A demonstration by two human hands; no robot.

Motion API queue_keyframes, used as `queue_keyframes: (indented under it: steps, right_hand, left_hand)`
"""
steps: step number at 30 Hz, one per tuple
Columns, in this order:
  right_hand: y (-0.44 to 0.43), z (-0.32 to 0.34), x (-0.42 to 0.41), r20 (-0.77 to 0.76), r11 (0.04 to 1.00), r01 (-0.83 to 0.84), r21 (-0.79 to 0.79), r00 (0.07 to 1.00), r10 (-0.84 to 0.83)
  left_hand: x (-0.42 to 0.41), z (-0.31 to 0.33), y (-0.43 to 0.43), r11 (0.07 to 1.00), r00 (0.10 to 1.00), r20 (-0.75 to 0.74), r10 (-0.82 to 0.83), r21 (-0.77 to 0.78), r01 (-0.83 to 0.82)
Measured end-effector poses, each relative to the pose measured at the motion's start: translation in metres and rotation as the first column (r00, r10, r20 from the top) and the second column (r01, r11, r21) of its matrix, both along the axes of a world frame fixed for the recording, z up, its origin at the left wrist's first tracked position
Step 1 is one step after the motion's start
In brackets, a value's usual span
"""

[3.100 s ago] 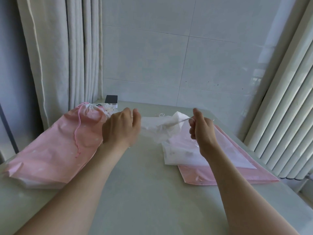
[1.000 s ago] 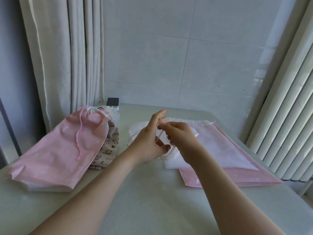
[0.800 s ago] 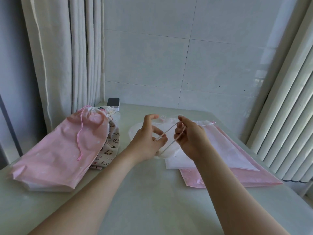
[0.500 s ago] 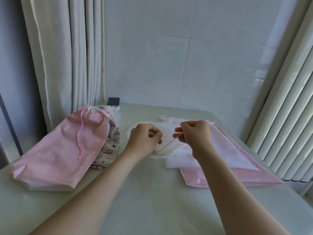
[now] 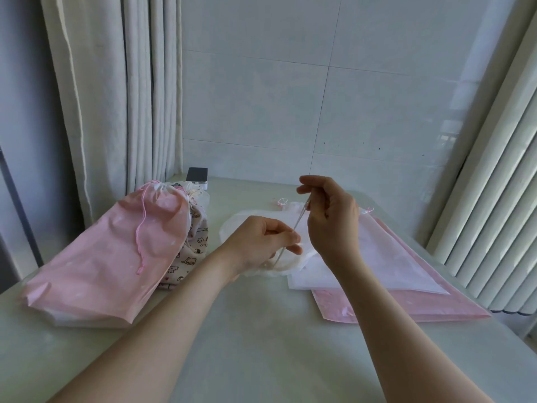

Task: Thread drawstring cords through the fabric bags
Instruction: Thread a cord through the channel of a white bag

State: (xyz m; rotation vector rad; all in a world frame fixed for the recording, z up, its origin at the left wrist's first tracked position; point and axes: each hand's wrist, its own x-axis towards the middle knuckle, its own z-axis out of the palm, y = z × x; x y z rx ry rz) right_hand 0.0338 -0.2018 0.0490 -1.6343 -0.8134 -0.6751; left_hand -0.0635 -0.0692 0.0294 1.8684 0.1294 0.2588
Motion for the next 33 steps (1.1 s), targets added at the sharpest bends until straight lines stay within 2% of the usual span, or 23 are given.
queue_keyframes:
  steps: [5, 9, 11, 13, 17, 23, 25, 29, 33]
  right_hand:
    - [0.014, 0.003, 0.007, -0.011, 0.996, -0.084, 0.005, 0.996, 0.084]
    - [0.025, -0.002, 0.013, -0.116, 0.965, -0.173, -0.197, 0.981, 0.153]
    - [0.027, -0.004, 0.017, -0.148, 0.939, -0.101, -0.33, 0.988, 0.054]
    - [0.027, -0.002, 0.018, -0.177, 0.923, -0.06, -0.38, 0.984, -0.009]
    - [0.019, 0.004, 0.007, -0.256, 0.912, -0.17, -0.372, 0.964, 0.075]
    - [0.003, 0.003, -0.011, 0.012, 0.741, -0.142, -0.657, 0.98, 0.198]
    - [0.002, -0.003, -0.015, 0.052, 0.731, -0.144, -0.667, 0.97, 0.239]
    - [0.001, -0.009, -0.011, 0.136, 0.788, -0.091, -0.609, 0.967, 0.216]
    - [0.004, -0.016, -0.001, 0.13, 0.726, -0.037, -0.687, 0.976, 0.172]
  left_hand:
    - [-0.004, -0.002, 0.003, 0.994, 0.995, 0.012, -0.101, -0.025, 0.102]
    - [-0.002, -0.005, 0.008, 0.986, 0.99, 0.007, -0.142, -0.088, 0.143]
    - [-0.001, -0.005, 0.008, 0.985, 0.993, -0.014, -0.121, -0.127, 0.118]
    - [0.001, -0.006, 0.009, 0.976, 0.999, -0.025, -0.047, -0.212, 0.041]
    - [0.009, -0.012, 0.014, 0.929, 0.997, -0.041, 0.058, -0.363, -0.069]
    - [0.01, -0.009, 0.014, 0.892, 0.992, -0.077, 0.097, -0.435, -0.121]
    - [0.008, -0.008, 0.014, 0.905, 0.992, -0.075, 0.104, -0.406, -0.126]
    - [0.004, -0.002, 0.017, 0.924, 0.996, -0.061, 0.065, -0.374, -0.083]
    - [0.007, 0.001, 0.019, 0.906, 0.995, -0.087, 0.045, -0.417, -0.077]
